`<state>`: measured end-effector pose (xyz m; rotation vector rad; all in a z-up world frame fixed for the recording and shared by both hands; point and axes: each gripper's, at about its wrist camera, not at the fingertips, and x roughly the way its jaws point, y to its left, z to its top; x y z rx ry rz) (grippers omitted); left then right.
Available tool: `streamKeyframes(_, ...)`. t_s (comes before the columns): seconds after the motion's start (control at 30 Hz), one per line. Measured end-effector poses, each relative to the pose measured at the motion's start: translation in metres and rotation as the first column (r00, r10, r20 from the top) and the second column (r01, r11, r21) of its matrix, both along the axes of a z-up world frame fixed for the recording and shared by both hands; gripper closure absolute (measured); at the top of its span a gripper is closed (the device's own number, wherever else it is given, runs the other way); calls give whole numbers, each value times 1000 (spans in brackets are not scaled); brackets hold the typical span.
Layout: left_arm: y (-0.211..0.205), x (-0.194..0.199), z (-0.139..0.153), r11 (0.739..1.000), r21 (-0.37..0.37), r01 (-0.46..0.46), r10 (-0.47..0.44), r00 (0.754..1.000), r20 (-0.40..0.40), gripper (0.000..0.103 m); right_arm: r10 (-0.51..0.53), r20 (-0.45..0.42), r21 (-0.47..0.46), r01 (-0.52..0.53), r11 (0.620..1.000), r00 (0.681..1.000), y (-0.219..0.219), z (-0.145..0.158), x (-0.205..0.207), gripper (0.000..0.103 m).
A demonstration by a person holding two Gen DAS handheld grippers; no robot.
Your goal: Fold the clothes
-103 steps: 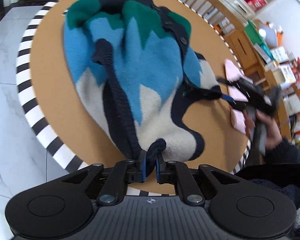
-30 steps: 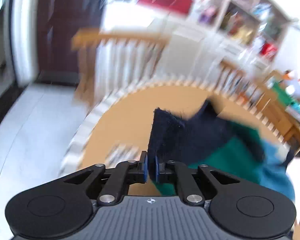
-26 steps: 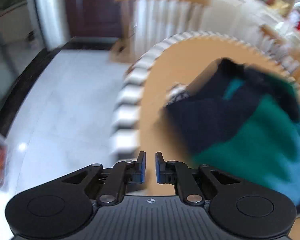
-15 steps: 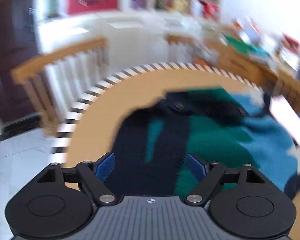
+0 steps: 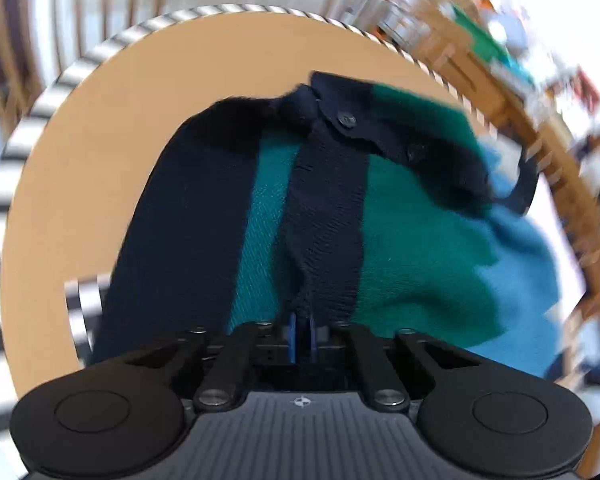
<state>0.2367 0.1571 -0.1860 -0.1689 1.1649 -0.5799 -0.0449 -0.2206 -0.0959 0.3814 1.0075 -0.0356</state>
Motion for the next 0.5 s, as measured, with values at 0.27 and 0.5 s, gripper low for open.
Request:
streamKeyframes(0.27,52,-28,33,877,-399,-266,216,962,-166,97,142,22,-113,-139,984,990,16,-18,0,31)
streamKeyframes(0.5,89,-62,64,633,-649,-421,298,907,-297,97,59,24,-32,-58,998,998,7,-38,15,68)
